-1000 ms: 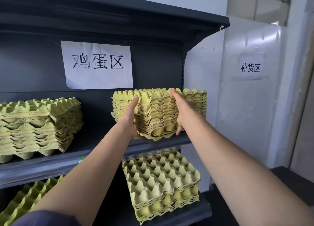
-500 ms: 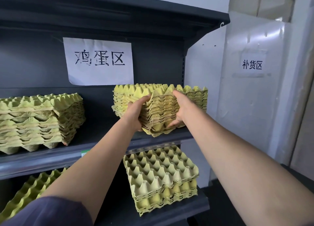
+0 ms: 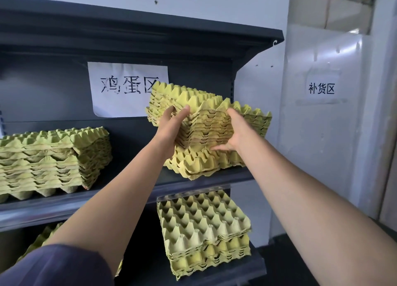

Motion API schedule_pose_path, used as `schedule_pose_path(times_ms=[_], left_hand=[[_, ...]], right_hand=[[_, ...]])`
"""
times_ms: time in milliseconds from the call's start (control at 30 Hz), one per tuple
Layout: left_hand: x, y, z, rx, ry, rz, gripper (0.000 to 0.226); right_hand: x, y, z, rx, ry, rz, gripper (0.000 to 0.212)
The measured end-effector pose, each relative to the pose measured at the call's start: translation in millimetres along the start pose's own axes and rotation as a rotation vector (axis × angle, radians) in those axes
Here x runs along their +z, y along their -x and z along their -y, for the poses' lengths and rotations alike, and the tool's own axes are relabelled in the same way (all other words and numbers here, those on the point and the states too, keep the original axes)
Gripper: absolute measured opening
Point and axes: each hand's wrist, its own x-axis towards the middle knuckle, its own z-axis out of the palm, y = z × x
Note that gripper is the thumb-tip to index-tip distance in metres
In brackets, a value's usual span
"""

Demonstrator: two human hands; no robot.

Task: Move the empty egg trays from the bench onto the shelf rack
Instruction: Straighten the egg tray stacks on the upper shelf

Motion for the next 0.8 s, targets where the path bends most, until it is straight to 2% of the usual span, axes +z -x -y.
schedule_pose_path(times_ms=[100, 167, 200, 267, 333, 400, 500, 667, 800], left_hand=[[-15, -6, 19, 0.103, -0.012, -0.068, 0.047], [-31, -9, 43, 0.139, -0.268, -0.145, 0.041], [-38, -10, 55, 0.141, -0.472, -0.117, 0.042], [-44, -8, 76, 0.150, -0.855, 0.086, 0.041], [-43, -4, 85, 0.233, -1.079, 0.238, 0.034], [-43, -5, 89, 0.347, -1.155, 0.304, 0.028], [-43, -6, 96, 0.403, -1.218, 0.376, 0.025], [-23, 5, 101, 0.547, -1.208, 0.266, 0.026], [22, 17, 100, 0.627, -1.329, 0.113, 0.036]], right_hand=[[-4, -2, 7, -0.005, -0.039, -0.031, 0.092], [-9, -3, 8, 0.000, -0.032, -0.059, 0.094], [-12, -3, 8, -0.004, -0.025, -0.071, 0.094], [-18, -4, 6, -0.013, -0.012, -0.080, 0.092], [-23, -5, 4, -0.017, -0.002, -0.098, 0.092], [-28, -7, 2, -0.018, 0.003, -0.113, 0.093], [-37, -9, 1, -0.016, -0.005, -0.118, 0.094], [-49, -17, 7, -0.058, 0.007, -0.095, 0.099], [-60, -30, 17, -0.073, 0.025, -0.055, 0.106]])
